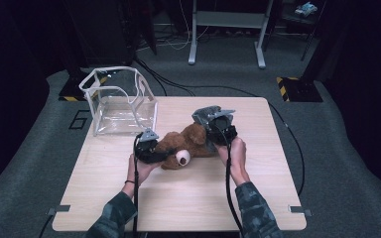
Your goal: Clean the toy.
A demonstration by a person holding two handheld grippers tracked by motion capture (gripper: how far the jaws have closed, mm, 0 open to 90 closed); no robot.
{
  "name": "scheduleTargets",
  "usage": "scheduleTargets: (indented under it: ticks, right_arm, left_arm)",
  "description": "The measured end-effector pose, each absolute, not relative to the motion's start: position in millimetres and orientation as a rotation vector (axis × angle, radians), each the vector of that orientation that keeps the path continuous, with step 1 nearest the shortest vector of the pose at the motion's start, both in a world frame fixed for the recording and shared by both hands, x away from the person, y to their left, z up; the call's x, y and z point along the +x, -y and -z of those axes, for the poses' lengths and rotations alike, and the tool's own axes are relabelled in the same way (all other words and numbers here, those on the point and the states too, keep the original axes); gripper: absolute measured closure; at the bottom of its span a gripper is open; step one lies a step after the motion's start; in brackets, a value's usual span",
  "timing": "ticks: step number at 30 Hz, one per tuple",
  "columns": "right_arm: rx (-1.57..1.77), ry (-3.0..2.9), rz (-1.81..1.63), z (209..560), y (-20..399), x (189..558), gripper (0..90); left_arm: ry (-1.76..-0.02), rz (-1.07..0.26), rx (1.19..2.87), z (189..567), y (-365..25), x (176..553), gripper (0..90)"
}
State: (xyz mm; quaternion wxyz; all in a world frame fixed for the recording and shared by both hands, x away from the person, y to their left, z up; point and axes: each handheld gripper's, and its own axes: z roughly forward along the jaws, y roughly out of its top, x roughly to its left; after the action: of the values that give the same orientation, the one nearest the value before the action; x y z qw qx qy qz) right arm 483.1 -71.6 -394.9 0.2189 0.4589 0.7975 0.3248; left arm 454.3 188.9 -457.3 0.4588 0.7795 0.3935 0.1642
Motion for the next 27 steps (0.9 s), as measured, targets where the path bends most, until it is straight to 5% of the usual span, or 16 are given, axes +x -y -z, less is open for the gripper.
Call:
scheduleTargets:
  ticks: [11, 19, 27]
  right_arm:
    - [1.325, -2.191, -0.895, 403.5, 70.6, 491.7, 82.4]
    - [1.343, -2.189, -0.887, 402.9, 68.0, 488.5, 82.4]
    - [1.322, -2.206, -0.928, 407.7, 71.6, 486.8, 82.6]
  left_arm:
    - [-1.025, -0.664, 1.792, 416.1, -164.9, 405.5, 23.3]
    - [-1.114, -0.709, 1.873, 449.3, -115.2, 397.7, 20.6]
    - [-1.158, -0.897, 1.912, 470.3, -100.6, 411.5, 16.0]
